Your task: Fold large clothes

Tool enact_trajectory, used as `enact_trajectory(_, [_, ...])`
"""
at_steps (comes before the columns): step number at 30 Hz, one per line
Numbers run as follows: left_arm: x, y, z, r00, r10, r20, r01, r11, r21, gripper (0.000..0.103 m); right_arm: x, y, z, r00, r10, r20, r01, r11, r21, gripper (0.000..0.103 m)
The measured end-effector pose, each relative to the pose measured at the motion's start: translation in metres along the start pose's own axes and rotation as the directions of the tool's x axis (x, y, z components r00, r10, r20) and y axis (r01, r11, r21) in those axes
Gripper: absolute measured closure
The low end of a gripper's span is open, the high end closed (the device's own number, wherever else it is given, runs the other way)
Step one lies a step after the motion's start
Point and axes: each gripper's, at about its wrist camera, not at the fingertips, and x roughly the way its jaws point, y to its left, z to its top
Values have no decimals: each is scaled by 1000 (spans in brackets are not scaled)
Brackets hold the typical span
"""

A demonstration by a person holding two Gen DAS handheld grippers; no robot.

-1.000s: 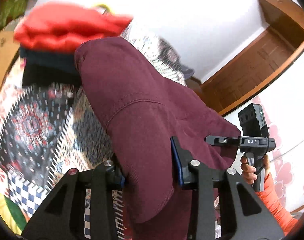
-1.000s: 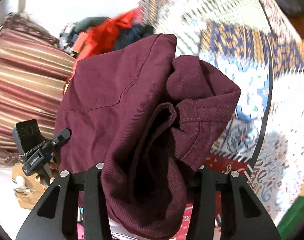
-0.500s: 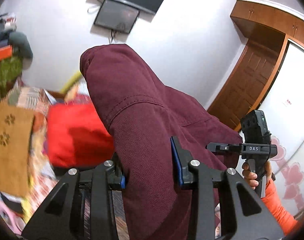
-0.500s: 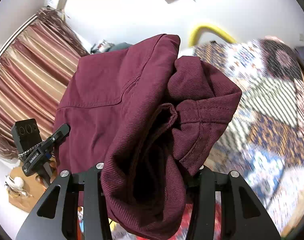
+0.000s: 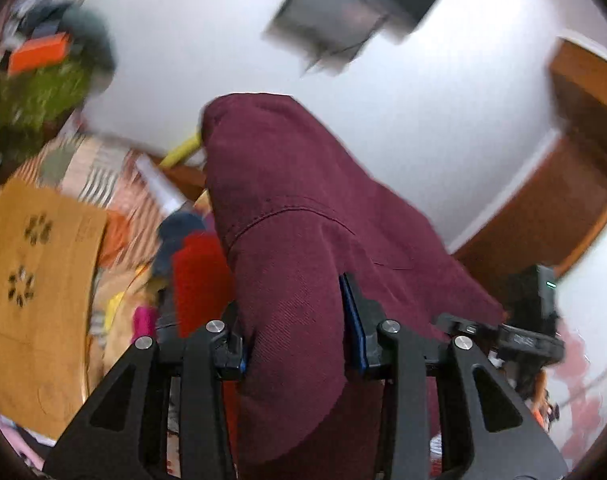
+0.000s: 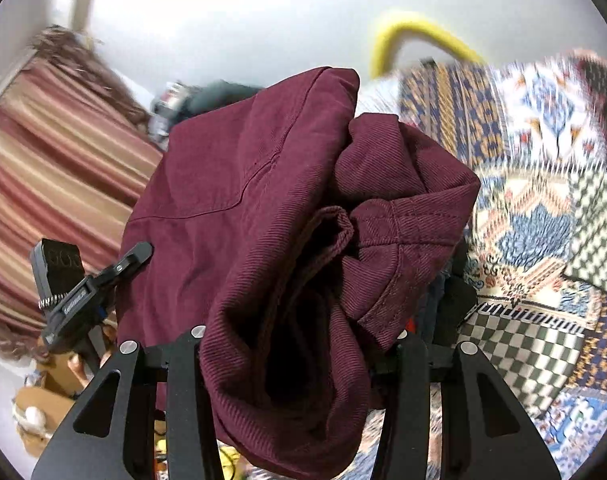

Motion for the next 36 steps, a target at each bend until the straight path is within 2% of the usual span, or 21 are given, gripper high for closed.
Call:
enact_trajectory(2, [42, 26, -12, 992, 93, -84, -98, 994, -52, 62, 28, -29, -5, 999, -43, -16, 44, 998, 37, 56])
enact_trajectory(4, [66, 41, -24, 986, 129, -102, -133, 990, -38, 58, 34, -44, -5, 999, -41, -14, 42, 998, 46, 51])
enact_trajectory(8, [64, 37, -32, 991, 122, -64, -120, 992, 30, 53, 28, -50, -3, 999, -40, -29, 41, 999, 18, 49])
enact_trajectory(12, [56, 24, -35, 975, 211, -68, -204, 975, 89, 50, 11, -25, -19, 992, -124, -28, 124, 992, -9, 42])
enact_trajectory(17, [20, -1, -51, 956, 289, -39, -281, 948, 147, 51, -22, -16, -35, 982, -191, -3, 191, 982, -6, 39])
enact_trajectory(23, [-32, -42, -78, 948, 318, 1, -311, 926, 215, 51, -65, 5, -54, 966, -254, 44, 257, 962, -87, 39])
enact_trajectory(27, [-73, -75, -98, 935, 346, 80, -355, 905, 236, 51, -99, 31, -70, 957, -259, 128, 278, 947, -161, 39])
enact_trajectory(31, [-117, -111, -118, 922, 346, 174, -383, 883, 272, 51, -136, 69, -94, 950, -230, 210, 278, 930, -241, 39])
enact_trajectory(36, [-182, -155, -143, 911, 282, 301, -369, 882, 291, 51, -185, 114, -135, 904, -201, 377, 339, 875, -347, 39])
